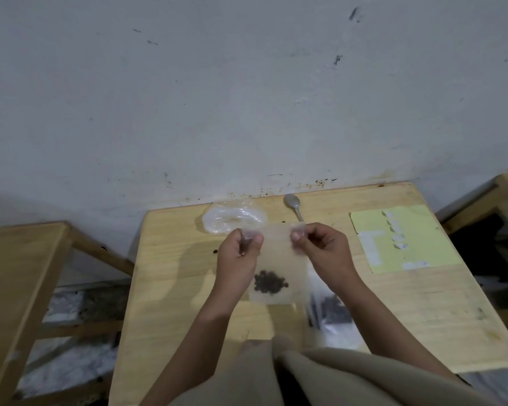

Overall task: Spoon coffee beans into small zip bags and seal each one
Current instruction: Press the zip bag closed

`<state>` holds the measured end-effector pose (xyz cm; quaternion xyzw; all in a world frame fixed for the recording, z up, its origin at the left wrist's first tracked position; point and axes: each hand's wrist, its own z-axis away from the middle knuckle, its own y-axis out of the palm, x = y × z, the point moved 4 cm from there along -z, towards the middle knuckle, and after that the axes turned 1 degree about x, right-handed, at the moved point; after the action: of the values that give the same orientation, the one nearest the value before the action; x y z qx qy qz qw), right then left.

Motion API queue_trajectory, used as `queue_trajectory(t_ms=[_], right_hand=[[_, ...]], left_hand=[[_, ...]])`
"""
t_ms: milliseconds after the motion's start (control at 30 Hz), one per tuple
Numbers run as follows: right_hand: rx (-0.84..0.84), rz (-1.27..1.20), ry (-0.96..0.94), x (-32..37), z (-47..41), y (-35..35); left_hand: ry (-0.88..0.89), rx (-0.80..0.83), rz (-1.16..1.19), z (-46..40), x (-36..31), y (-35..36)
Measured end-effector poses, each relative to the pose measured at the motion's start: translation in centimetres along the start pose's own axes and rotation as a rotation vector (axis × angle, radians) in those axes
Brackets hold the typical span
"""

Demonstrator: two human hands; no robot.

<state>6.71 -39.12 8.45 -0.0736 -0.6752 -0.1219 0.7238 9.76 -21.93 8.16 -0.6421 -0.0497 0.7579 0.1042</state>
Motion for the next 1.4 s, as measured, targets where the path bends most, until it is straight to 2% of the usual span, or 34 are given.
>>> queue_trajectory(t_ms=[133,300,433,600,933,1033,1133,1267,1333,1400], right_hand=[[0.017,0.036,-0.011,0.1,1.4,0.0],[-0.044,0.074,-0.040,0.5,2.8,-0.4],[-0.085,0.123,-0.055,0.5,3.5,-1.5],[-0.077,0.025,0.006,0.5,4.5,-2.3],[-0.122,-0.001,-0.019,0.5,4.7,-4.4],[-0.160,-0.002,0.017,-0.1,4.4,-5.6],[-0.187,-0.089,0.130,-1.3,4.2,-7.1],[-0.165,-0.067,0.262,-3.3,4.4,-9.6],[-0.163,-0.009,0.319,-4.7,4.7,-10.4],[-0.187,0.045,0.381,-6.5,4.9,-11.0]], left_hand=[[0.037,-0.025,0.010,1.1,-0.3,0.3],[0.111,0.008,0.019,2.0,-0.9,1.0],[0.058,0.010,0.105,2.9,-0.9,1.9],[-0.013,0.109,0.220,3.6,-1.2,3.3],[0.039,0.172,0.161,4.4,-1.3,6.1],[-0.009,0.151,0.164,4.2,-0.3,7.2],[-0.068,0.127,0.175,4.1,0.8,8.0],[-0.221,0.115,0.318,3.7,2.8,9.1],[-0.296,0.098,0.265,3.5,4.2,9.8],[-0.355,0.058,0.109,3.6,6.0,10.4]])
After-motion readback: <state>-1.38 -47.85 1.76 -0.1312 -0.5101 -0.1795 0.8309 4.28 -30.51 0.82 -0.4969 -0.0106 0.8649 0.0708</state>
